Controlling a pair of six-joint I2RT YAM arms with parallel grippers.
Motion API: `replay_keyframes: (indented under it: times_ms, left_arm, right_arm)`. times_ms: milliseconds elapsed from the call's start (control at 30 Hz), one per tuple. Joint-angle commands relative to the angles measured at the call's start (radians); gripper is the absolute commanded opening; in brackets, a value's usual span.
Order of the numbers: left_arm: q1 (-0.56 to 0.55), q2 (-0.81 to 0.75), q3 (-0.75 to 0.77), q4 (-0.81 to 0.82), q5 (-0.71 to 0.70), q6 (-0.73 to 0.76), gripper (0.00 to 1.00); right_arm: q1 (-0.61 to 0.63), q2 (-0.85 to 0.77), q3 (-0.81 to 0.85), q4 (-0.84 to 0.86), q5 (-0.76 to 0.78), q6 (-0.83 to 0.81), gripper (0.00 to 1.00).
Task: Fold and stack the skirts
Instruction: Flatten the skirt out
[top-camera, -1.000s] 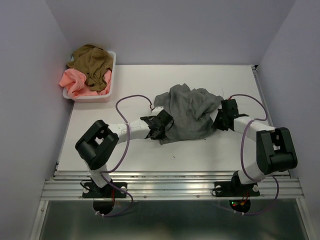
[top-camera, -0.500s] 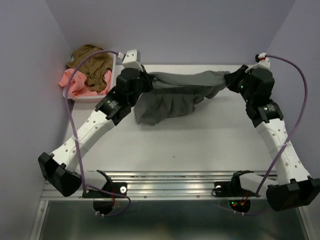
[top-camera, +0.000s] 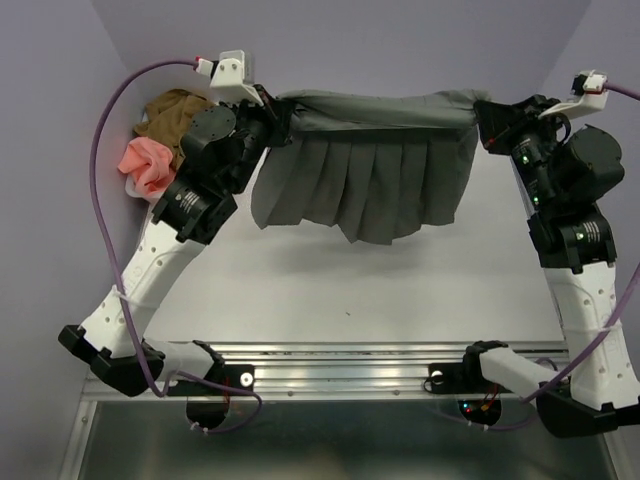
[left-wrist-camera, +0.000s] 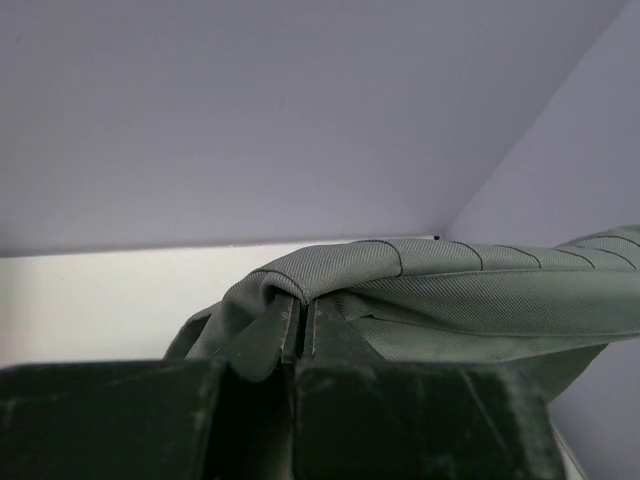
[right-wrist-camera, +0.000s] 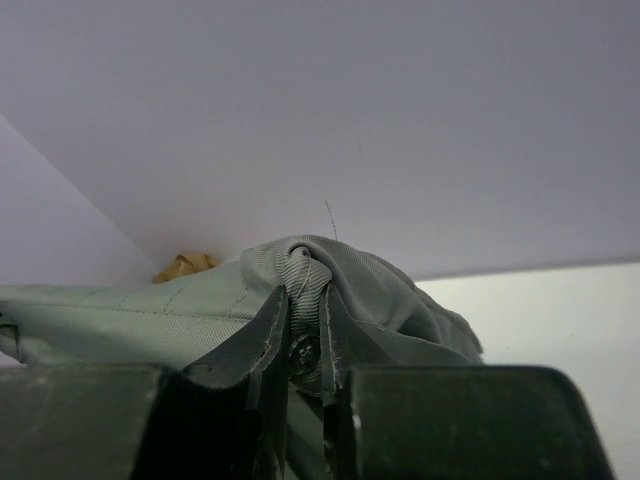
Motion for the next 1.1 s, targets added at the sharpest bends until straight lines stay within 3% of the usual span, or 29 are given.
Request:
replay_keyframes:
  times_ms: [0, 167, 267, 333, 367, 400, 467, 567, 600, 633, 700, 800, 867, 1000, 1067]
  left_arm:
    - [0.129, 0.021, 0.036, 0.025, -0.060, 0.024, 0.00]
    - [0.269, 0.236, 0.113, -0.018, 0.132, -0.018, 0.00]
    - [0.355, 0.410, 0.254, -0.018, 0.325, -0.016, 0.00]
    - [0.405, 0.586, 0.514, -0.091, 0.403, -0.015, 0.00]
    - [0.418, 0.654, 0.766, -0.136, 0.416, -0.004, 0.00]
    - [0.431, 0.770, 0.885, -0.208, 0.424, 0.002, 0.00]
    - [0.442, 0.817, 1.044, -0.216, 0.439, 0.019, 0.00]
    - [0.458, 0.663, 0.843, -0.051, 0.465, 0.025, 0.00]
    - [0.459, 0.603, 0.603, 0.016, 0.464, 0.025, 0.00]
    - [0.462, 0.495, 0.495, 0.123, 0.462, 0.014, 0.00]
    - [0.464, 0.429, 0.311, 0.150, 0.459, 0.013, 0.00]
    - [0.465, 0.354, 0.150, 0.152, 0.479, -0.032, 0.00]
    - [0.461, 0.313, -0.043, 0.201, 0.497, -0.078, 0.00]
    - [0.456, 0.267, -0.471, 0.319, 0.548, -0.180, 0.00]
    - [0.433, 0.253, -0.613, 0.400, 0.560, -0.226, 0.00]
  right_arm:
    - [-0.025, 0.068, 0.019, 0.004, 0.117, -0.061, 0.01]
    - [-0.025, 0.240, 0.062, 0.006, 0.139, -0.083, 0.01]
    - [-0.025, 0.407, 0.146, 0.023, 0.138, -0.127, 0.01]
    - [-0.025, 0.547, 0.301, 0.029, 0.126, -0.172, 0.01]
    - [-0.025, 0.591, 0.359, 0.032, 0.120, -0.181, 0.01]
    - [-0.025, 0.667, 0.478, 0.030, 0.103, -0.201, 0.01]
    - [-0.025, 0.723, 0.579, 0.030, 0.106, -0.206, 0.01]
    - [-0.034, 0.734, 0.639, 0.030, 0.106, -0.203, 0.01]
    - [-0.034, 0.720, 0.625, 0.032, 0.110, -0.200, 0.01]
    - [-0.034, 0.702, 0.562, 0.035, 0.127, -0.193, 0.01]
    - [-0.034, 0.624, 0.459, 0.055, 0.132, -0.190, 0.01]
    - [-0.034, 0.494, 0.181, 0.084, 0.127, -0.164, 0.01]
    - [-0.034, 0.424, -0.065, 0.128, 0.127, -0.131, 0.01]
    - [-0.034, 0.317, -0.389, 0.171, 0.161, -0.065, 0.01]
    - [-0.034, 0.297, -0.492, 0.161, 0.161, 0.007, 0.01]
